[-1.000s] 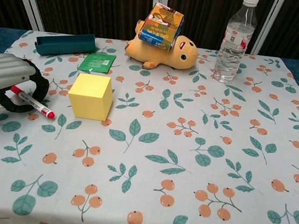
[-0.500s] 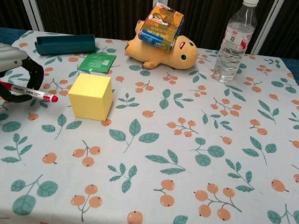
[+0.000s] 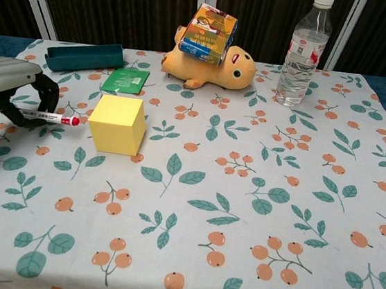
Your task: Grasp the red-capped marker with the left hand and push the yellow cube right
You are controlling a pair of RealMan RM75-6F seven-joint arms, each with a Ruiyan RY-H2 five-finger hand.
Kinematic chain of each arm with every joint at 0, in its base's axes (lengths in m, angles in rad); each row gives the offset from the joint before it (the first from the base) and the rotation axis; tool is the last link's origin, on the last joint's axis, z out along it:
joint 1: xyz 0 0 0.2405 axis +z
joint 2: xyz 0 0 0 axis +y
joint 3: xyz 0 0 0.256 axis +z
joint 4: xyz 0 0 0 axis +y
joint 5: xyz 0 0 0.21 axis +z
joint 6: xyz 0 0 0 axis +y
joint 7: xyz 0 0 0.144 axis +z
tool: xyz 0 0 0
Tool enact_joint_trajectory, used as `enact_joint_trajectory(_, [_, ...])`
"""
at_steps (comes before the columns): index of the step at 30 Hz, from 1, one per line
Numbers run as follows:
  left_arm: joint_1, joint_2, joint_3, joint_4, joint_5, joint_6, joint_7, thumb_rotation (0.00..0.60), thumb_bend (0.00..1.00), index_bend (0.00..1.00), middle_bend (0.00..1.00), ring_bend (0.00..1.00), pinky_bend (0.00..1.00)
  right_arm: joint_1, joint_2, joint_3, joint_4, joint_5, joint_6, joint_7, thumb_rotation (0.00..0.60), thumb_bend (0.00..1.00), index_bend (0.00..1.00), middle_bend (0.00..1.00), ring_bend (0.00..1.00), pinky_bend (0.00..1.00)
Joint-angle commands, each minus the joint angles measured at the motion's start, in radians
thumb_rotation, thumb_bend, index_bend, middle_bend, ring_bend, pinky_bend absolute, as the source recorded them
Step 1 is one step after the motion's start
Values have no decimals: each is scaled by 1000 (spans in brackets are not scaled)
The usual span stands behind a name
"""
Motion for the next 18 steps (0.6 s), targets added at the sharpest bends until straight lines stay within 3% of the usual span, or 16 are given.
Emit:
enact_joint_trajectory(1, [-13, -9, -7, -5, -2, -11, 5, 600, 407, 695, 656, 376, 266, -2, 0, 0, 2, 2, 2, 2, 600, 219, 54, 166, 1, 136])
enact_joint_trajectory(18, [-91, -66, -31, -26, -2, -47, 89, 600, 407, 695, 656, 376, 266, -16, -2, -1, 21, 12, 7, 22, 600, 219, 54, 166, 1, 136])
